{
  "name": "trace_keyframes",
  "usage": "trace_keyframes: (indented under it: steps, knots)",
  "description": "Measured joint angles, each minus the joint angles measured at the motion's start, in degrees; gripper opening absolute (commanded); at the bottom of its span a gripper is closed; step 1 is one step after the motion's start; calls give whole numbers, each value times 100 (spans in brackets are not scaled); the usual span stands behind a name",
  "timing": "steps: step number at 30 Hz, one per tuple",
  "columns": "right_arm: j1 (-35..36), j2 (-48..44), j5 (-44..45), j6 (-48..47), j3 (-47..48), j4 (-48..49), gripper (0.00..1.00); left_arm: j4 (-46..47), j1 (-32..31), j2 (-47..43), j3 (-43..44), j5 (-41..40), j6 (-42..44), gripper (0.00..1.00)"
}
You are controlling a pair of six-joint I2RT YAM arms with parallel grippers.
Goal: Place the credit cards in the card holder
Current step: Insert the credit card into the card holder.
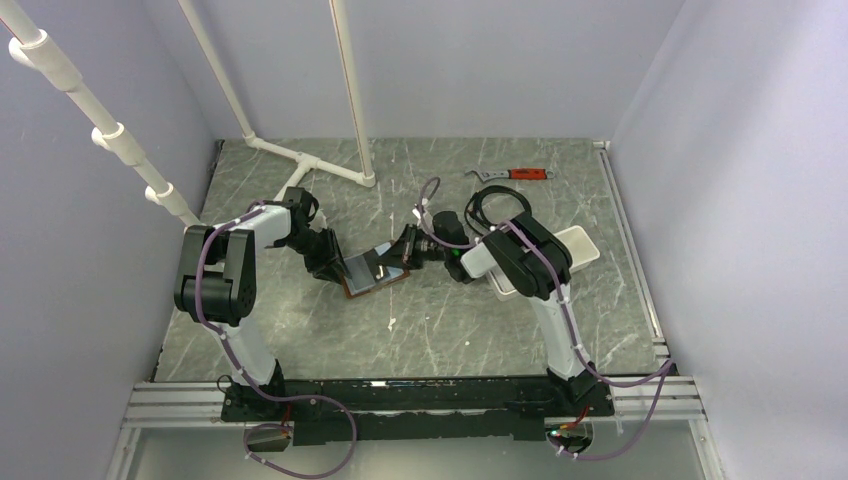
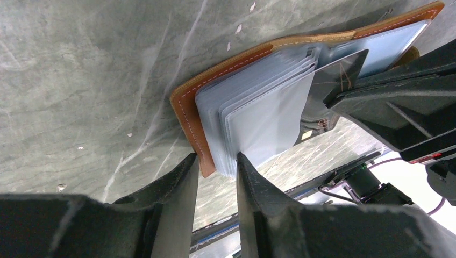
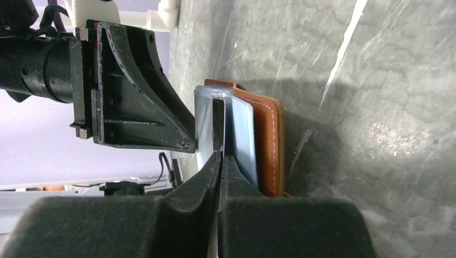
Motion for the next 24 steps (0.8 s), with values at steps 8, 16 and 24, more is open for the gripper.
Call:
trace_keyframes:
  steps: [8,16,24]
  knots:
    - [232,-232,409,-411,15,-708,28,11,2,-7,-7,28,-2,35]
    - [319,-938,745,-2153,437,-2951,36,111,42,-136,-111,79,-7,46]
    - [319,-979,710,-2850,911,-4035,41,87,297,-651,-310,72,-7,39]
